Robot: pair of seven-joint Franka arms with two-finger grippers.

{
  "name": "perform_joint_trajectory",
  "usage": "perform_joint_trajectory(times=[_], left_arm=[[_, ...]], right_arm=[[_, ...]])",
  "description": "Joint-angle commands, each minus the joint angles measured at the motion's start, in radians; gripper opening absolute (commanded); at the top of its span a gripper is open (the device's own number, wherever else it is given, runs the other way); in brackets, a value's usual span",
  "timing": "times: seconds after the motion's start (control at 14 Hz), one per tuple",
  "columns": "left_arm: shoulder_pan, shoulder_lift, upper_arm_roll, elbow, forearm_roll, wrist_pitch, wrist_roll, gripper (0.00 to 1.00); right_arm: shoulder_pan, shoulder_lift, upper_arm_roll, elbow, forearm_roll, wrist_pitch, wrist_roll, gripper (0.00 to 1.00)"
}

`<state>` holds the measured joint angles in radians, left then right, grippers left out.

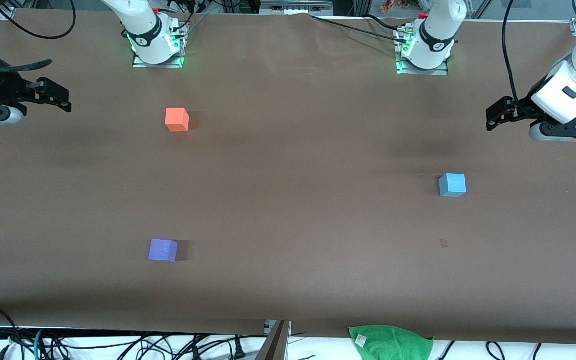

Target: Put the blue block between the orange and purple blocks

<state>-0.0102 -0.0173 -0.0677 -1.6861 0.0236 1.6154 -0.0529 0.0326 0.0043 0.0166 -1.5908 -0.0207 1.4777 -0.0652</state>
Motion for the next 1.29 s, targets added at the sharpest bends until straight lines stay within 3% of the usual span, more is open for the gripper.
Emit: perform_joint_trajectory(times=[0.0, 0.71, 1.21], left_arm=[[0.001, -0.001, 0.005, 0.006, -0.06, -0.006, 0.022, 1.0], [0.007, 0.004, -0.009, 0.014, -0.074, -0.054, 0.015, 1.0], [0.009, 0.063, -0.007, 0.095, -0.062, -0.115, 0.024, 1.0]], right_arm=[[-0.002, 0.006, 0.002, 0.021, 0.007, -0.01, -0.004, 1.0], [-0.002, 0.006, 0.0, 0.021, 0.007, -0.007, -0.01, 1.0], [-0.005, 0.008, 0.0, 0.021, 0.007, -0.005, -0.011, 1.0]])
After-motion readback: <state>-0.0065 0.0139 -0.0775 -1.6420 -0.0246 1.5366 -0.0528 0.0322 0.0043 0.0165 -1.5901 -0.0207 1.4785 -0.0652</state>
